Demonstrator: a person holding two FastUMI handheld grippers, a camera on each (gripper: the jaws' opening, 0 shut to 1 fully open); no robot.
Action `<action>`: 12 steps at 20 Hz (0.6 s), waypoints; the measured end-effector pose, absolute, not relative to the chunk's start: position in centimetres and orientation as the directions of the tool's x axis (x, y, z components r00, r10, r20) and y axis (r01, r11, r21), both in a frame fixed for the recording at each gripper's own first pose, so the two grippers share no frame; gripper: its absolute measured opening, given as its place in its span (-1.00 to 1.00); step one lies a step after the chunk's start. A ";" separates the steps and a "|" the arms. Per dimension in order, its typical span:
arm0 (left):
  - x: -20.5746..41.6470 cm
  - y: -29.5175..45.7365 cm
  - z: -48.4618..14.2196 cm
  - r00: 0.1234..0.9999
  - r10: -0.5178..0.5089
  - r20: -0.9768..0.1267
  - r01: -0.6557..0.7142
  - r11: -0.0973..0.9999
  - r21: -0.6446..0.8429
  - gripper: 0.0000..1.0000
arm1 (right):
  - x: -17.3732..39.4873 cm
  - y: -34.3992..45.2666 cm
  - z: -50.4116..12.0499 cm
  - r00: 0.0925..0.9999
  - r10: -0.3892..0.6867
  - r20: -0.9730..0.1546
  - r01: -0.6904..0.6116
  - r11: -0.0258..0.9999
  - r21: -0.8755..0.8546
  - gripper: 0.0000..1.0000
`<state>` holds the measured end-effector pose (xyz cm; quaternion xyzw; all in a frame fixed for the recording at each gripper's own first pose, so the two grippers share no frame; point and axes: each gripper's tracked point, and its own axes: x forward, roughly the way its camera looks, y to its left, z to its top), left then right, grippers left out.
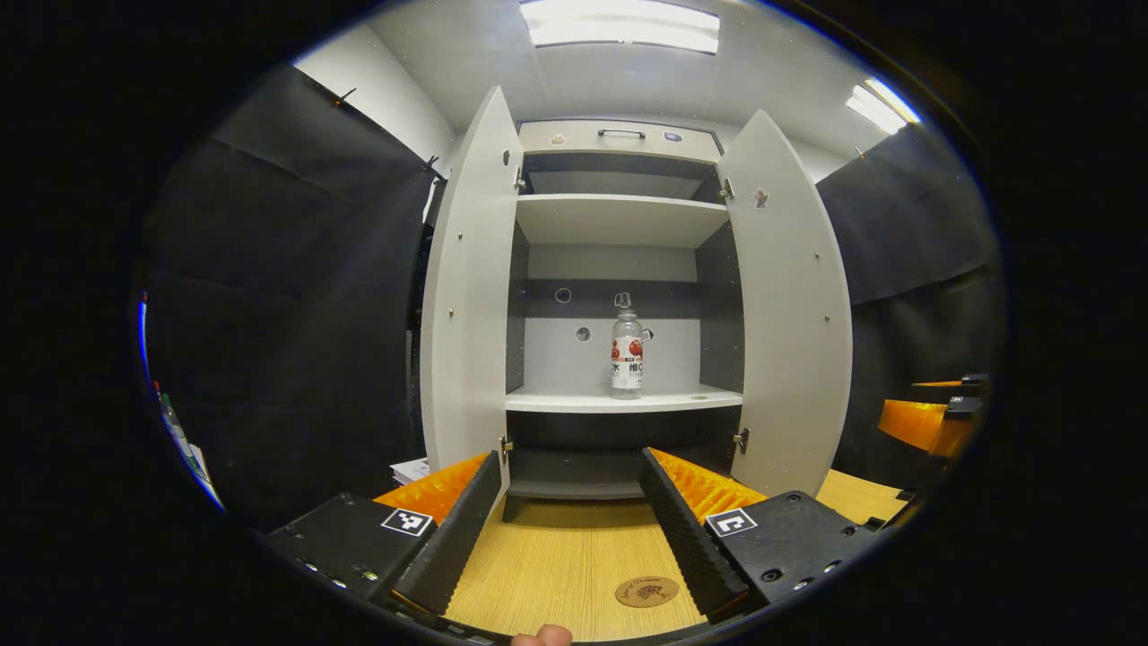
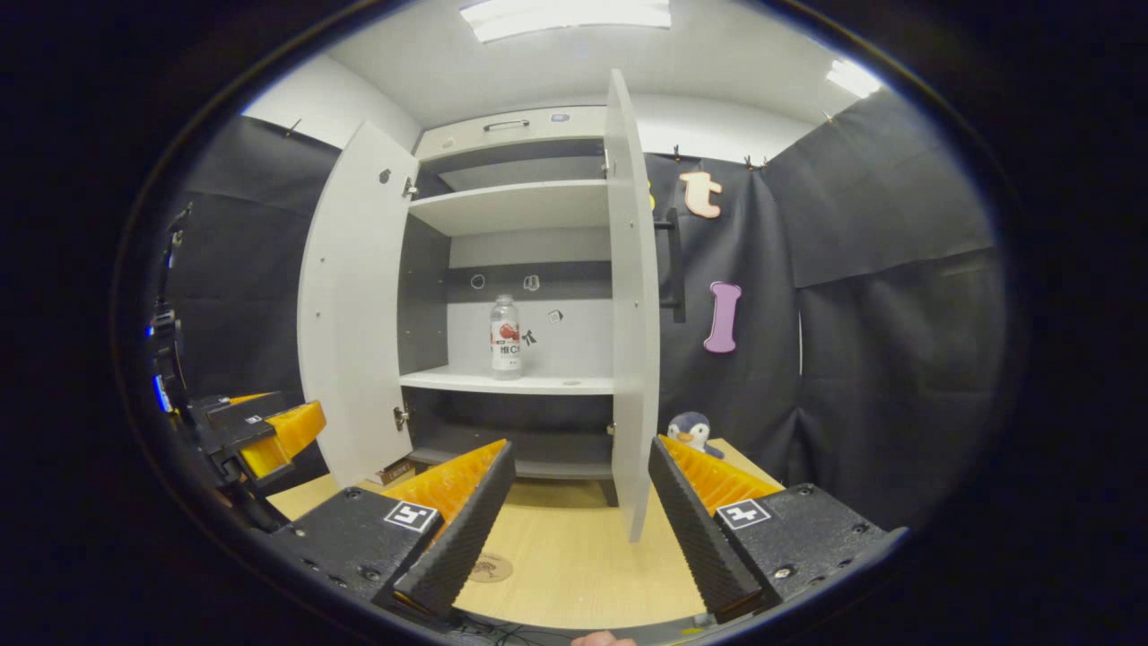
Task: Grasp the bottle in the cabinet with the left hand and place it on the coaster, then close the right door with the right hand and the left door with the left hand.
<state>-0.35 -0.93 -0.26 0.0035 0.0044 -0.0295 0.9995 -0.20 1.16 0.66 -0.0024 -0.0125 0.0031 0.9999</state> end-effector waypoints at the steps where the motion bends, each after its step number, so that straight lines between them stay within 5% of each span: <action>1: -0.3 -1.0 -0.2 0.998 -0.061 -0.009 0.061 0.998 0.007 0.89 | -0.2 1.2 0.7 1.000 0.007 0.027 -0.007 1.000 -0.004 0.96; 12: 0.0 -1.4 0.0 0.998 -0.066 -0.005 0.066 0.998 0.011 0.89 | -0.1 0.9 0.7 1.000 0.007 0.027 -0.007 1.000 -0.003 0.96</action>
